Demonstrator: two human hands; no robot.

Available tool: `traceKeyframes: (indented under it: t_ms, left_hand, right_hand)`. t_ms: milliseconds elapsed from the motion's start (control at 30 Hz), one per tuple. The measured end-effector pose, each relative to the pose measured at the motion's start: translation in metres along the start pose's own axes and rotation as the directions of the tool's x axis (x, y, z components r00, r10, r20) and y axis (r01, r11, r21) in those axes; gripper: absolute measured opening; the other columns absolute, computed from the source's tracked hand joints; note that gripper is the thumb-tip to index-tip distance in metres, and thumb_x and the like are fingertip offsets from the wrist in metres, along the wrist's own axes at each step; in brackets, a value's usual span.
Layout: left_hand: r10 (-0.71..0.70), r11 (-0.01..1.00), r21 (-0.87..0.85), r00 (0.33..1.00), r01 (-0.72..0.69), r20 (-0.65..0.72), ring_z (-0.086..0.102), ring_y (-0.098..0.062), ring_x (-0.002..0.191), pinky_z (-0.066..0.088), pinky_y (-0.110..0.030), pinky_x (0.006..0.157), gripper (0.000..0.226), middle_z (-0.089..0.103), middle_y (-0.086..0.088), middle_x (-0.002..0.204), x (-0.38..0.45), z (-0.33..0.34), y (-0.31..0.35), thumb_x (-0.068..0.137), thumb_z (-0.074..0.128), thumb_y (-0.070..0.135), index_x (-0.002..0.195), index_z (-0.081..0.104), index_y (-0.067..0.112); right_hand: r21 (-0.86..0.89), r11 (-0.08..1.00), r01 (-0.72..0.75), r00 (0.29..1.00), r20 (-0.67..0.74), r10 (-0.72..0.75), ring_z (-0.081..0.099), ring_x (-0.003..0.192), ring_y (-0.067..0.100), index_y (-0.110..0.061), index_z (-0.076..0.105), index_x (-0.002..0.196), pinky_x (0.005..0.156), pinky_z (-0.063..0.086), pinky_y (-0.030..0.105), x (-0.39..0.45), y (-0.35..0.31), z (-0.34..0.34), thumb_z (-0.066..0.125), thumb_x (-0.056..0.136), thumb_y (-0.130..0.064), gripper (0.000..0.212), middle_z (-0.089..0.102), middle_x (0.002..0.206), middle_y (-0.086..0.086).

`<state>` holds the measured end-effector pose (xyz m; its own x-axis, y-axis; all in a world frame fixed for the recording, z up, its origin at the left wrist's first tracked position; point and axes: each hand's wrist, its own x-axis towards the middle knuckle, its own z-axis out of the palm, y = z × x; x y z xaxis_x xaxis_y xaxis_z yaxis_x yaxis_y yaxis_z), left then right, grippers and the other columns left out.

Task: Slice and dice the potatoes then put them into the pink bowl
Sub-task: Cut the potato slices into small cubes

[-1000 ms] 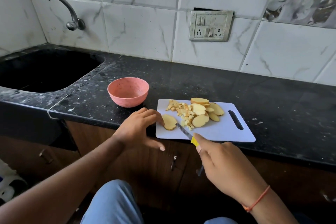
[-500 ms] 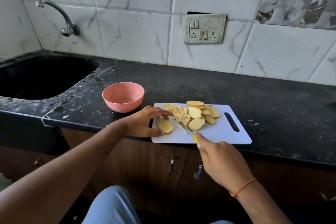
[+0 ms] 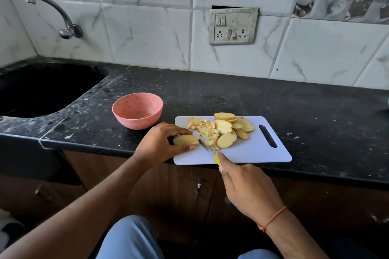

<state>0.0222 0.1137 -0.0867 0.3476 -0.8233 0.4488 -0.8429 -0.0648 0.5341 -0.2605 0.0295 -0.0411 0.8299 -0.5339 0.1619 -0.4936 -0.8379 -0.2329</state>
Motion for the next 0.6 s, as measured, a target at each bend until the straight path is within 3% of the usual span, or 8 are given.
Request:
traceKeyframes:
  t_ms: [167,267,367,467,600]
  left_hand:
    - [0.040,0.997,-0.063,0.998,-0.043,-0.038,0.067,-0.004,0.103,0.059,-0.034,0.082,0.033,0.076,0.029,0.106,-0.005,0.002,0.003,0.080,0.082,0.059,0.107,0.084,0.040]
    - [0.030,0.998,-0.063,0.999,-0.031,-0.027,0.067,-0.002,0.104,0.057,-0.025,0.081,0.036,0.073,0.032,0.105,-0.006,0.000,0.002,0.079,0.085,0.057,0.109,0.083,0.038]
    - [-0.001,0.999,-0.054,1.000,0.002,0.022,0.065,0.004,0.102,0.049,-0.015,0.078,0.038,0.071,0.031,0.105,-0.007,-0.005,0.001,0.079,0.090,0.051,0.113,0.081,0.037]
    - [-0.010,0.994,-0.109,0.998,0.018,0.066,0.069,-0.001,0.103,0.054,-0.020,0.080,0.028,0.075,0.027,0.109,-0.006,-0.009,-0.002,0.082,0.091,0.037,0.109,0.083,0.036]
    - [-0.027,0.987,-0.159,0.997,0.038,0.070,0.072,-0.005,0.100,0.058,-0.027,0.077,0.025,0.076,0.026,0.107,-0.007,-0.009,0.000,0.082,0.092,0.033,0.105,0.084,0.034]
  right_hand:
    - [-0.009,1.000,-0.008,1.000,-0.018,0.008,0.059,0.063,0.011,-0.035,0.029,0.161,0.055,0.053,0.031,0.002,-0.002,0.002,0.033,0.111,-0.041,0.051,0.057,0.070,-0.010]
    - [0.004,1.000,-0.004,1.000,-0.027,0.004,0.059,0.062,0.011,-0.035,0.027,0.162,0.055,0.052,0.029,0.001,-0.005,0.003,0.032,0.111,-0.041,0.051,0.058,0.069,-0.009]
    - [0.009,1.000,-0.003,0.999,-0.051,0.003,0.056,0.060,0.010,-0.035,0.026,0.163,0.049,0.041,0.023,-0.001,-0.009,0.003,0.031,0.111,-0.042,0.052,0.056,0.067,-0.010]
    - [0.003,1.000,-0.010,0.999,-0.052,0.010,0.053,0.056,0.010,-0.036,0.026,0.163,0.046,0.030,0.020,-0.001,-0.013,0.003,0.030,0.112,-0.042,0.052,0.052,0.063,-0.010]
    - [-0.022,1.000,-0.006,0.999,-0.044,0.005,0.050,0.054,0.011,-0.034,0.027,0.162,0.046,0.027,0.022,-0.001,-0.022,0.005,0.029,0.112,-0.042,0.051,0.049,0.062,-0.009]
